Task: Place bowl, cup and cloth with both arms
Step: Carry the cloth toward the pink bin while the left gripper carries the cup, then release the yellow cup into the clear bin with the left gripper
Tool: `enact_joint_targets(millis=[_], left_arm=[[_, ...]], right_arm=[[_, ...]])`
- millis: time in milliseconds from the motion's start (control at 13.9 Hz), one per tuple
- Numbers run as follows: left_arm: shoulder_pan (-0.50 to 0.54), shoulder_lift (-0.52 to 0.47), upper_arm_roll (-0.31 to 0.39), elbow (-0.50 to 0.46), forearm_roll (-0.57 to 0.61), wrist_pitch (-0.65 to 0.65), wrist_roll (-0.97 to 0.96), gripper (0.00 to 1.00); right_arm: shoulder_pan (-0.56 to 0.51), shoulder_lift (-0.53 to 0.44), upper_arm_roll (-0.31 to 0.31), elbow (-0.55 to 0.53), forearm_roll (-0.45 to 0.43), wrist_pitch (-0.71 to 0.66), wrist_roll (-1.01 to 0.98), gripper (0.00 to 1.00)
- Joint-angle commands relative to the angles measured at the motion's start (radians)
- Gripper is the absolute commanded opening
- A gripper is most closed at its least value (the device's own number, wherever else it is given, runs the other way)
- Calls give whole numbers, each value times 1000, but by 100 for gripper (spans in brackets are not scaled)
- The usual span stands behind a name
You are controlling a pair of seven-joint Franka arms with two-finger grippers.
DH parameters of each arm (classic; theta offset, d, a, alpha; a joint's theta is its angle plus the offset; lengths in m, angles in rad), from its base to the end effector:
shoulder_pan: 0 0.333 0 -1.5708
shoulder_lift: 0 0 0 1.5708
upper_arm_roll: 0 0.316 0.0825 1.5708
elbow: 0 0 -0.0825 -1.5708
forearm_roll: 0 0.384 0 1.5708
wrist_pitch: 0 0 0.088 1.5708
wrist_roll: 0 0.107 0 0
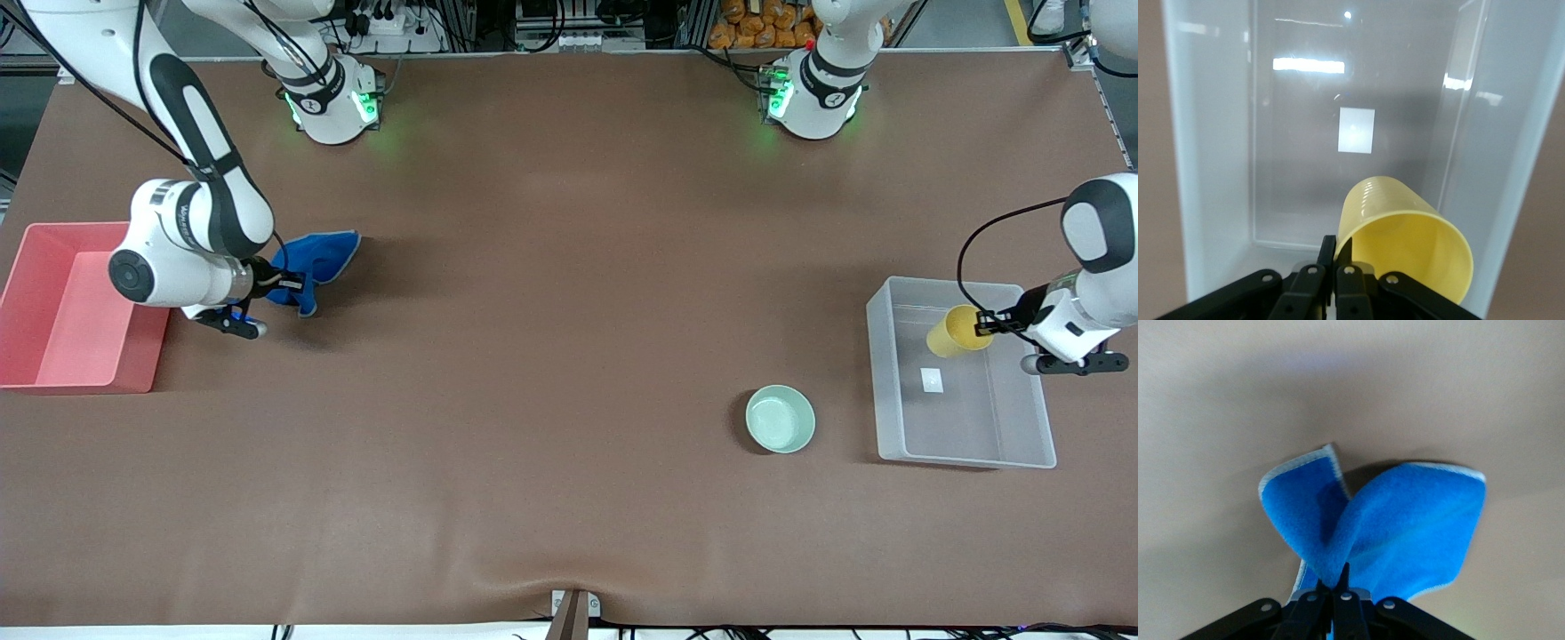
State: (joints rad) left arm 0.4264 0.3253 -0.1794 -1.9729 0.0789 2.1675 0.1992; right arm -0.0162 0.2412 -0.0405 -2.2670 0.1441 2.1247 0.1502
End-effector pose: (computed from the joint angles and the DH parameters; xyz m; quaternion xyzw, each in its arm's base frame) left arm 0.5747 0.1517 0.2977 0.9981 0.0025 -0.0611 0.0114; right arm 0.4909 -0.0219 0.2276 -0.9691 0.1501 0.1918 0.0391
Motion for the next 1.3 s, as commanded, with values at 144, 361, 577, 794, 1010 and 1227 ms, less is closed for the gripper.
enact_joint_targets(millis=[144, 361, 577, 794, 1010, 1227], left_arm=[[44, 38, -15, -26, 13, 31, 147, 0], [58, 66, -15, -27, 13, 51, 233, 0], [72, 87, -17, -24, 12, 60, 244, 20], [68, 86, -20, -18, 10, 58, 244, 100], [66, 37, -23, -6, 10, 48, 246, 100], [66, 9, -67, 92, 10, -32, 247, 100]], right_arm=[[13, -59, -7, 60, -78, -28, 3, 0], [2, -95, -13, 124, -107, -67, 8, 0], [1, -100, -18, 269, -121, -222, 6, 0], [-2, -135, -29, 369, -178, -336, 9, 0], [-2, -160, -39, 435, -184, -374, -1, 0], [-5, -178, -45, 490, -256, -374, -33, 0]])
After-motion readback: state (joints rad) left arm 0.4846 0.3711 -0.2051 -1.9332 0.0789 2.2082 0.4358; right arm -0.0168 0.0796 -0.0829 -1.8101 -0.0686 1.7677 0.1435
